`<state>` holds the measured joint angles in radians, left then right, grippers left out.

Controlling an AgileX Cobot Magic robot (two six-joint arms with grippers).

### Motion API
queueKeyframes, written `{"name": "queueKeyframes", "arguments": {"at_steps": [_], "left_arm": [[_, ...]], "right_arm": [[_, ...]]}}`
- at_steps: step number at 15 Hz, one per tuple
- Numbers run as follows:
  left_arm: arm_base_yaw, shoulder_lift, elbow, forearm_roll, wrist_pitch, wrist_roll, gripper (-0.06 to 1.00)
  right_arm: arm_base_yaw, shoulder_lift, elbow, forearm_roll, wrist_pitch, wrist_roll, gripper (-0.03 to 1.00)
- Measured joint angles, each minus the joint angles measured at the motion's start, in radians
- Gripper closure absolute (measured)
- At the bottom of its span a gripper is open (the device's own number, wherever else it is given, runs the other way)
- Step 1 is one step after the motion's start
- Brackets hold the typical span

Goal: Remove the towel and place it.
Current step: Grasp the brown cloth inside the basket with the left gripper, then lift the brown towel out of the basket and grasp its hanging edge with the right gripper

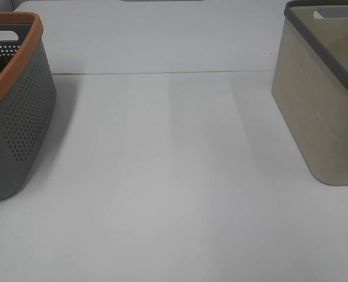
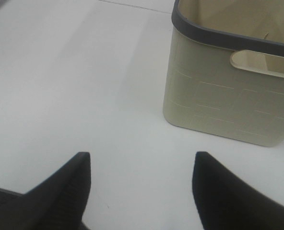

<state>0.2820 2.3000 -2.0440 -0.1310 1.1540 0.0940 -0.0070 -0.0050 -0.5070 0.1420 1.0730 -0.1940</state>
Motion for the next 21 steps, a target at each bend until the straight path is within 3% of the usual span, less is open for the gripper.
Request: {"name": "queueKeyframes", "arguments": {"at_steps": [1,2,8,12,16,21], "left_arm": [[0.000,0.000,0.000,0.000,0.000,0.000,0.90],[0.000,0.000,0.000,0.000,0.000,0.000,0.92],[0.000,-0.063,-0.043,-0.012,0.001,-0.011,0.94],[0.000,-0.195,-0.090,-0.194,-0.009,-0.014,0.94],[0.000,-0.267,-0.101,-0.326,-0.032,-0.006,0.94],[0.000,-0.342,-0.167,-0.573,-0.055,0.032,0.94]], "right_arm": [[0.000,0.000,0.000,0.000,0.000,0.000,0.37],[0.000,0.000,0.000,0.000,0.000,0.000,0.37],[0.000,0.000,0.000,0.000,0.000,0.000,0.37],[0.000,0.000,0.000,0.000,0.000,0.000,0.37],[0.000,0.000,0.000,0.000,0.000,0.000,0.37],[0.000,0.000,0.000,0.000,0.000,0.000,0.37]]}}
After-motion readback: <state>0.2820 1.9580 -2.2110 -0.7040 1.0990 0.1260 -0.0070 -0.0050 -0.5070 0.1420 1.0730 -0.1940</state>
